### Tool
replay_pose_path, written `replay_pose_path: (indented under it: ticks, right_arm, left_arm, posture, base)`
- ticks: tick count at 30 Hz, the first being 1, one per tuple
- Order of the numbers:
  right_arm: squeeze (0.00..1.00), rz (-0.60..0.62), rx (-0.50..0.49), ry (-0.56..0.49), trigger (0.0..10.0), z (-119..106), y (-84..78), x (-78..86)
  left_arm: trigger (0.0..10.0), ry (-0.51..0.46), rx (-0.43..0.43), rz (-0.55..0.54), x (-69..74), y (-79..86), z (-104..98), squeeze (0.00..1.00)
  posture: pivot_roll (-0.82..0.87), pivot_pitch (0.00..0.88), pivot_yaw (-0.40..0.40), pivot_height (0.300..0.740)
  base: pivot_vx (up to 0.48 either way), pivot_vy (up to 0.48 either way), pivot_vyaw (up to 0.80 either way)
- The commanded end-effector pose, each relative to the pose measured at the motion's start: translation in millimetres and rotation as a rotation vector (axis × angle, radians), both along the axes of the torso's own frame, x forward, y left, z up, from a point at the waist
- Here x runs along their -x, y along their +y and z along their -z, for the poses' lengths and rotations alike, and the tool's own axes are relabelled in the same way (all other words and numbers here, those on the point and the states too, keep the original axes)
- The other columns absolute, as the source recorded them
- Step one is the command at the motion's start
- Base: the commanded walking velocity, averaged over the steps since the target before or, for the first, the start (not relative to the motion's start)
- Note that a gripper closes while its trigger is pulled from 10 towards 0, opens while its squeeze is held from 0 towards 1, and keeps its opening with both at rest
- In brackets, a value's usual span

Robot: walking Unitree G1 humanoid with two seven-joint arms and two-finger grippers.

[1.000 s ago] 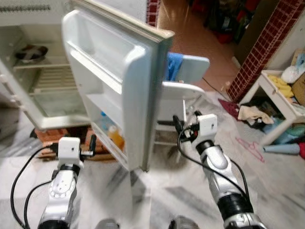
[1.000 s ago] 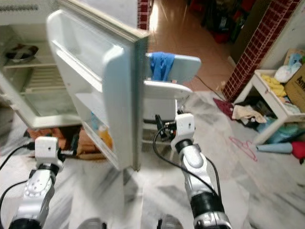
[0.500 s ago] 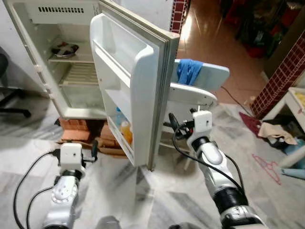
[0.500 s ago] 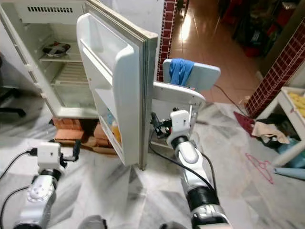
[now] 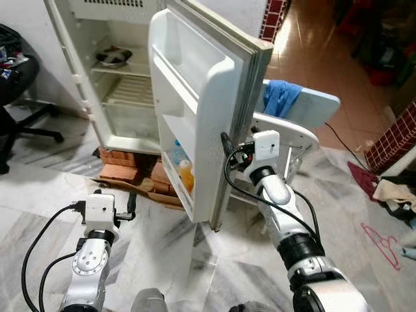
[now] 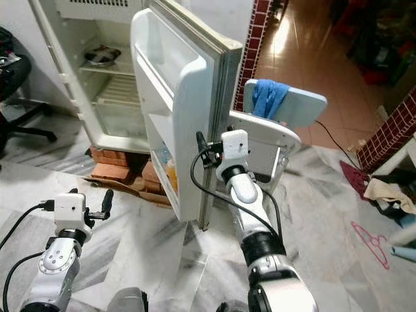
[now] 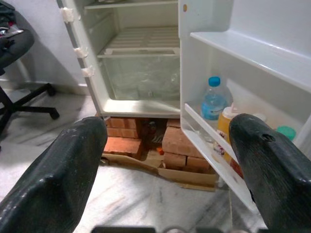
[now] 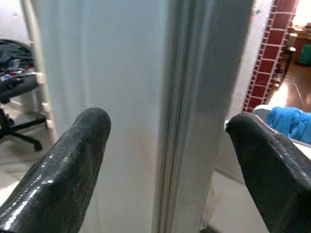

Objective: Restocking fridge

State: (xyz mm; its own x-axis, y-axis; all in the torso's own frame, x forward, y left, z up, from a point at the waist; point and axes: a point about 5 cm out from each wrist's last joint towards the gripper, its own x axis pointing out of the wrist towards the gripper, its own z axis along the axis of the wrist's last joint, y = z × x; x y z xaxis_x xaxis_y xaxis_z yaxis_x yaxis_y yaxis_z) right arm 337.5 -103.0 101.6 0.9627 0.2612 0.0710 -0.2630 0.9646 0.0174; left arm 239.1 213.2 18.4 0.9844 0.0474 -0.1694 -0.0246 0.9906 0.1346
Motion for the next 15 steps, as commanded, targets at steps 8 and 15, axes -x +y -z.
replay_pose_path:
  ticks: [8, 15]
  right_arm:
    - [0.0, 0.025, -0.038, -0.005, 10.0, -18, 11.2, -18.6]
    - [0.0, -0.207, -0.197, -0.038, 10.0, -42, 46.4, -20.1]
  left_arm:
    - [10.0, 0.022, 0.003, 0.011, -4.2, -2.3, 1, 0.0]
    - [10.0, 0.028, 0.008, 0.015, -4.3, -4.7, 3, 0.0]
  posture:
    - [0.03, 0.0, -0.04, 0.74]
    - [0.03, 0.0, -0.048, 0.74]
  base:
    - [0.0, 0.0, 0.0]
    - [0.0, 0.0, 0.0]
